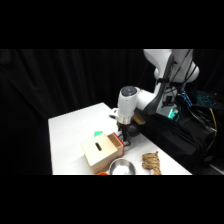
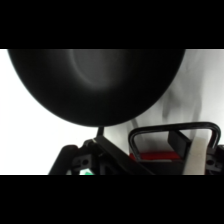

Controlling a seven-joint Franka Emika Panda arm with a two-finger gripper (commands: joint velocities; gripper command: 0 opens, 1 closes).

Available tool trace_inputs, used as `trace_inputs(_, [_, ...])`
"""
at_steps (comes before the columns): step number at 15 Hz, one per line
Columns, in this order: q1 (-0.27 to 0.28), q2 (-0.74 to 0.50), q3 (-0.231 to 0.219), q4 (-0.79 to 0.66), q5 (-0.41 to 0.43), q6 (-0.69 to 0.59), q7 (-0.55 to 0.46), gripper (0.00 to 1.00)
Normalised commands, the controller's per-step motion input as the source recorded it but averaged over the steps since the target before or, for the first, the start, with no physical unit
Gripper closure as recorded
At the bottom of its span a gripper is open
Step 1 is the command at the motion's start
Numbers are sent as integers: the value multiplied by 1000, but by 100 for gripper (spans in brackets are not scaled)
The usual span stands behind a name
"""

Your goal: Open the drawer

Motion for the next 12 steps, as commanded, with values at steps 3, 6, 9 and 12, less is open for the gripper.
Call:
trace_inputs(3, [-319, -479, 243, 39, -338, -479, -6, 0])
trace_inputs(6, [-418, -417, 370, 26, -156, -405, -114, 0])
trace_inputs(9, [-400, -398, 351, 30, 19, -426, -278, 0])
trace_inputs(12, [-333, -358, 291, 81, 185, -422, -407, 0])
